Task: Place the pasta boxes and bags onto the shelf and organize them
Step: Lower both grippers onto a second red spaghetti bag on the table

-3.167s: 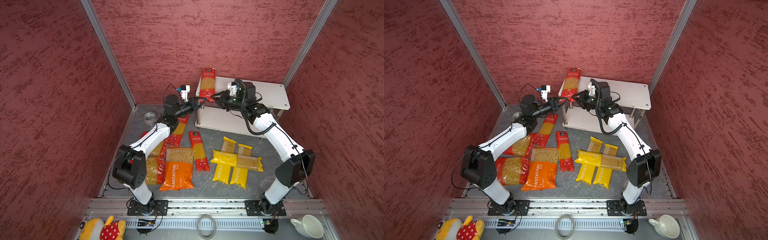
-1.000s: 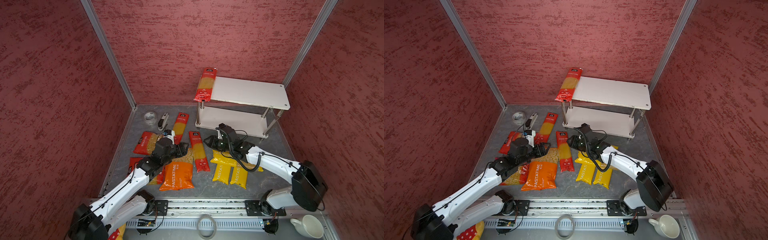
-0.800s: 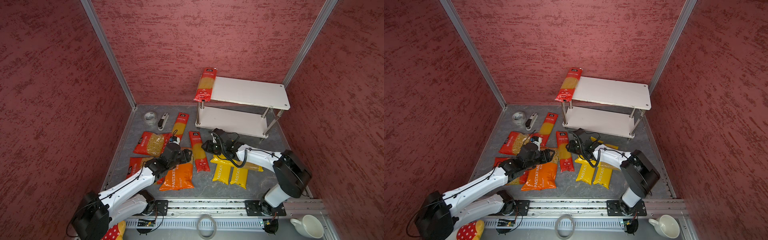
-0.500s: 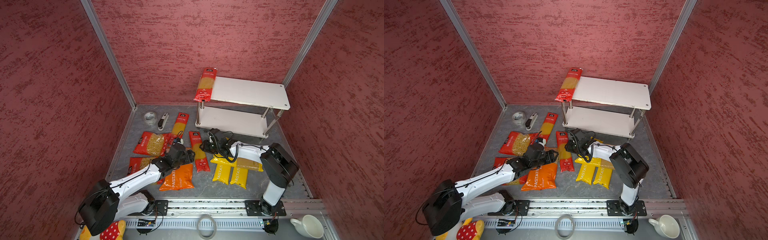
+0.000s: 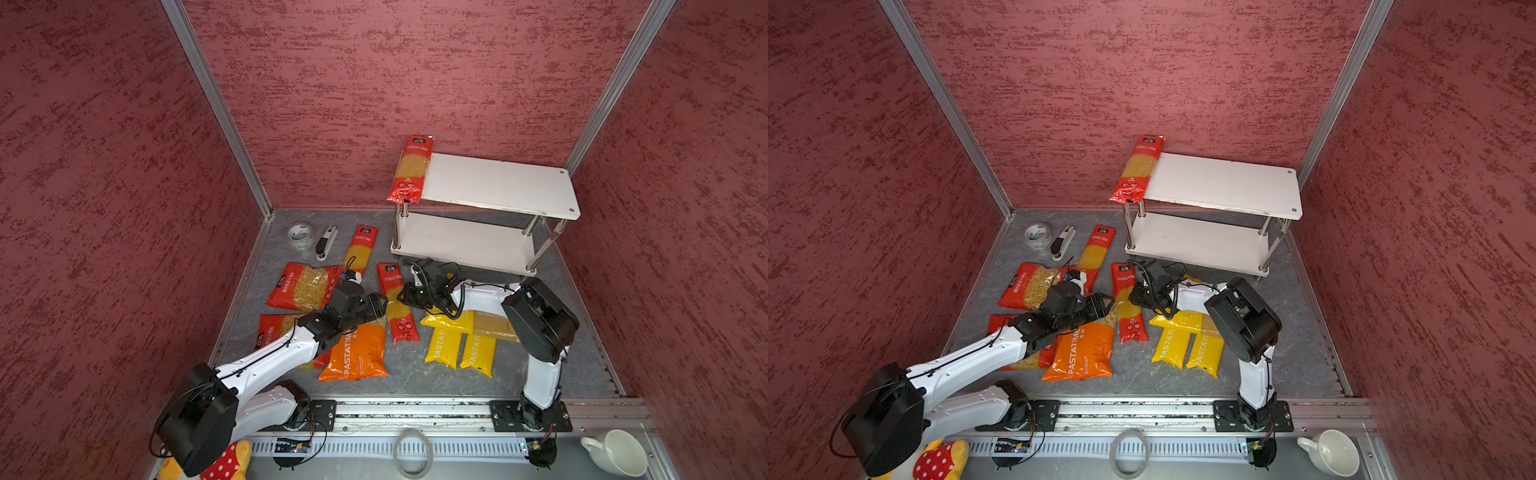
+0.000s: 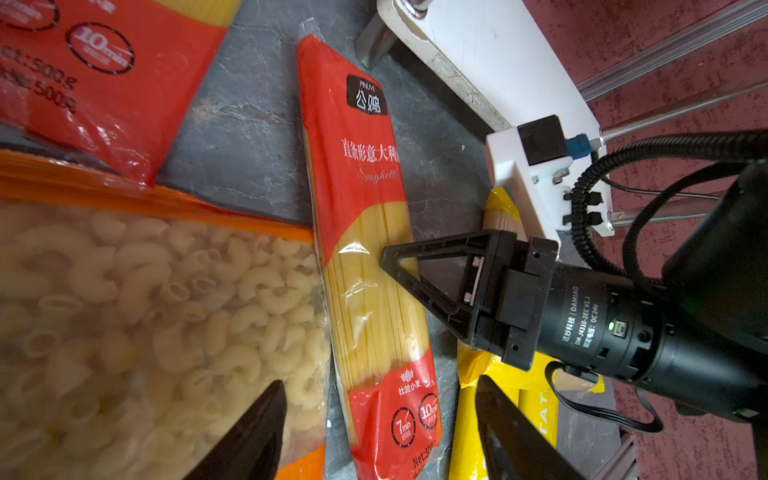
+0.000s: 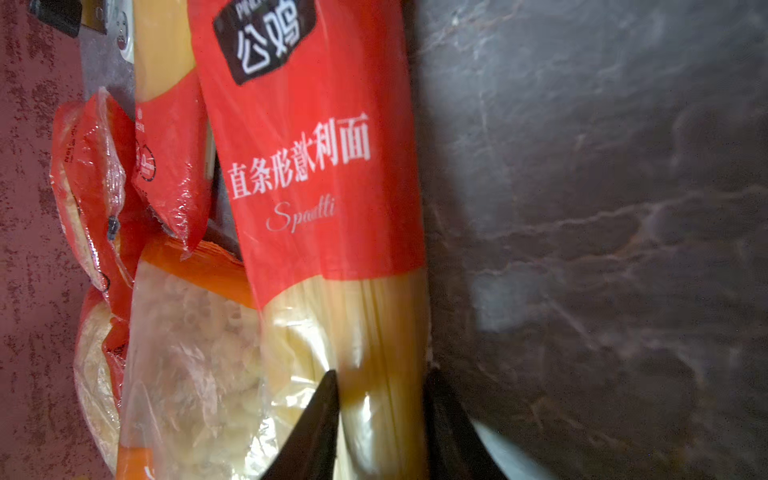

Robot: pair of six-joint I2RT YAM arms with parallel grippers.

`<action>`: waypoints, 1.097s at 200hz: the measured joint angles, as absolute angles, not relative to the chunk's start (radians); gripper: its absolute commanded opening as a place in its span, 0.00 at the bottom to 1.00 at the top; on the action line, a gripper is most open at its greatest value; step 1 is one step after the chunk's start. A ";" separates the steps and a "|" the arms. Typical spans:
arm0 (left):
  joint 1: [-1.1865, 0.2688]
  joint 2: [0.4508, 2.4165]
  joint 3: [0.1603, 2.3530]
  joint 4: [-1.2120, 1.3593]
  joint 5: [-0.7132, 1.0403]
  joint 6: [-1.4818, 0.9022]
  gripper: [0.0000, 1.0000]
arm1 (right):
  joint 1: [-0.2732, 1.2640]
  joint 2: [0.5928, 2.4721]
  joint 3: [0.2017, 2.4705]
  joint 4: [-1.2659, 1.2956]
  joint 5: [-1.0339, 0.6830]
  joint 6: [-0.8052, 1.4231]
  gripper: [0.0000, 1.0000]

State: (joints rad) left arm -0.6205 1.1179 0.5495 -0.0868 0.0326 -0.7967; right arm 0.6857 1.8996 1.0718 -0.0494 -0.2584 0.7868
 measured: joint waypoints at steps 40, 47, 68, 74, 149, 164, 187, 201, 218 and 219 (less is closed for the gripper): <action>-0.578 1.069 0.550 -0.090 0.061 -0.796 0.71 | 0.695 1.847 1.014 0.024 -0.256 0.778 0.09; -0.570 1.061 0.550 -0.093 0.064 -0.796 0.71 | 0.699 1.835 1.004 0.035 -0.253 0.776 0.07; -0.543 1.028 0.550 -0.107 0.073 -0.796 0.71 | 0.715 1.802 0.980 0.052 -0.237 0.767 0.02; -0.535 1.018 0.550 -0.112 0.076 -0.796 0.71 | 0.721 1.795 0.974 0.054 -0.231 0.764 0.02; -0.406 0.883 0.524 -0.105 0.175 -0.785 0.73 | 0.794 1.676 0.920 0.057 -0.154 0.659 0.00; -0.369 0.854 0.498 -0.091 0.212 -0.786 0.74 | 0.810 1.635 0.905 0.065 -0.143 0.636 0.00; -0.300 0.824 0.468 -0.055 0.285 -0.796 0.78 | 0.838 1.570 0.877 0.117 -0.126 0.600 0.00; -0.256 0.819 0.462 -0.023 0.337 -0.797 0.80 | 0.853 1.533 0.861 0.168 -0.114 0.579 0.00; -0.222 0.821 0.462 0.030 0.397 -0.792 0.81 | 0.867 1.491 0.847 0.231 -0.105 0.556 0.00; -0.221 0.822 0.462 0.034 0.402 -0.792 0.81 | 0.867 1.490 0.847 0.233 -0.104 0.556 0.00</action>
